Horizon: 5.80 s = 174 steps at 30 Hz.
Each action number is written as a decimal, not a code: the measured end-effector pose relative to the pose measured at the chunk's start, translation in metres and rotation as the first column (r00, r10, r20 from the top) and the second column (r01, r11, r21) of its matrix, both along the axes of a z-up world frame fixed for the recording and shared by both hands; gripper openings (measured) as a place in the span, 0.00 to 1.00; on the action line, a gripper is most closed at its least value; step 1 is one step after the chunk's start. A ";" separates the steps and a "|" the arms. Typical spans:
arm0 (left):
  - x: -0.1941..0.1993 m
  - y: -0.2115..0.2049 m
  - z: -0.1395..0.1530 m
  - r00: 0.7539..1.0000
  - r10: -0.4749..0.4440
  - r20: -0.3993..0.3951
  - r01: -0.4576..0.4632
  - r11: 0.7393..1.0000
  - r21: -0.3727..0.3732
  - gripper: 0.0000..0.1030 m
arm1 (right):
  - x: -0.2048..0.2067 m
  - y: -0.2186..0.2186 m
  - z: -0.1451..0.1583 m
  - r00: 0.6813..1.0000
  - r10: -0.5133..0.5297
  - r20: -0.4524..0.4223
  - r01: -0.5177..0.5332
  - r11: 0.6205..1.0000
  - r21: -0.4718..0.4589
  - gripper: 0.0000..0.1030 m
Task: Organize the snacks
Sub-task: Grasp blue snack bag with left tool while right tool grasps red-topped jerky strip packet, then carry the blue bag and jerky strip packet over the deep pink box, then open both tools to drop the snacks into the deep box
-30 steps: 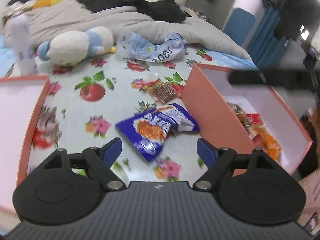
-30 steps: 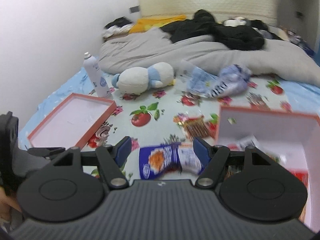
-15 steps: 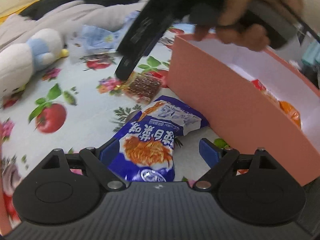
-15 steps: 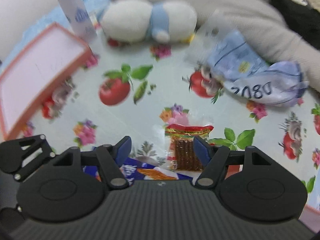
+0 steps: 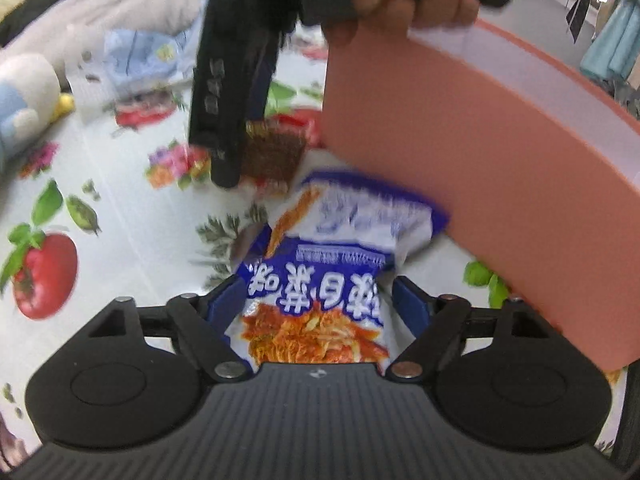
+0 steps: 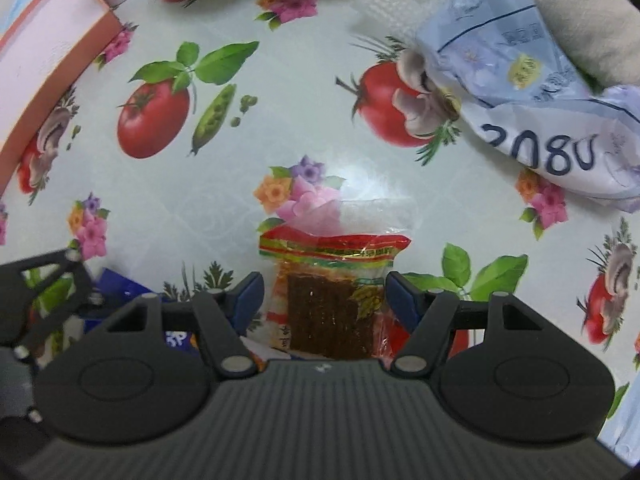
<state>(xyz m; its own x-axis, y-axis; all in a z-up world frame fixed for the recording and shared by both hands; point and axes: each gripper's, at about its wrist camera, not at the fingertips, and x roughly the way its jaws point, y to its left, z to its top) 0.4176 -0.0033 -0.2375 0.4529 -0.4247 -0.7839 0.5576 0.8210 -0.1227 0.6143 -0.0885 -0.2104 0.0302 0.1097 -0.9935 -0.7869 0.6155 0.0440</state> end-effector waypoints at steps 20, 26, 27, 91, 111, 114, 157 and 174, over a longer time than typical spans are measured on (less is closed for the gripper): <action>-0.034 0.010 0.014 0.984 0.180 -0.011 -0.180 0.983 -0.036 0.32 | -0.046 0.005 0.000 0.999 -0.005 0.033 0.004 1.000 0.015 0.50; -0.068 0.017 0.027 0.958 0.281 -0.056 -0.284 0.958 -0.047 0.26 | -0.084 -0.009 0.020 0.998 -0.053 0.027 0.051 0.995 0.083 0.50; -0.075 0.018 0.029 0.952 0.299 -0.063 -0.302 0.952 -0.044 0.26 | -0.085 -0.009 0.026 0.998 -0.062 0.023 0.060 0.993 0.099 0.50; -0.321 -0.080 0.219 0.795 0.606 -0.003 -0.579 0.759 -0.298 0.20 | -0.463 -0.255 0.191 0.585 -0.762 0.276 0.452 0.589 0.670 0.50; -0.179 -0.164 0.190 0.870 0.486 -0.079 -0.490 0.839 -0.235 0.20 | -0.355 -0.316 0.159 0.532 -0.817 0.222 0.566 0.539 0.624 0.50; -0.152 -0.177 0.179 0.876 0.471 -0.099 -0.481 0.846 -0.230 0.20 | -0.334 -0.323 0.147 0.529 -0.821 0.213 0.589 0.536 0.604 0.50; -0.193 -0.152 0.250 0.919 0.383 0.092 -0.348 0.900 -0.262 0.49 | -0.375 -0.311 0.202 0.471 -0.840 0.271 0.527 0.514 0.677 0.61; -0.331 -0.127 0.277 0.904 0.391 0.175 -0.329 0.895 -0.300 0.50 | -0.488 -0.289 0.230 0.411 -0.856 0.314 0.463 0.493 0.736 0.61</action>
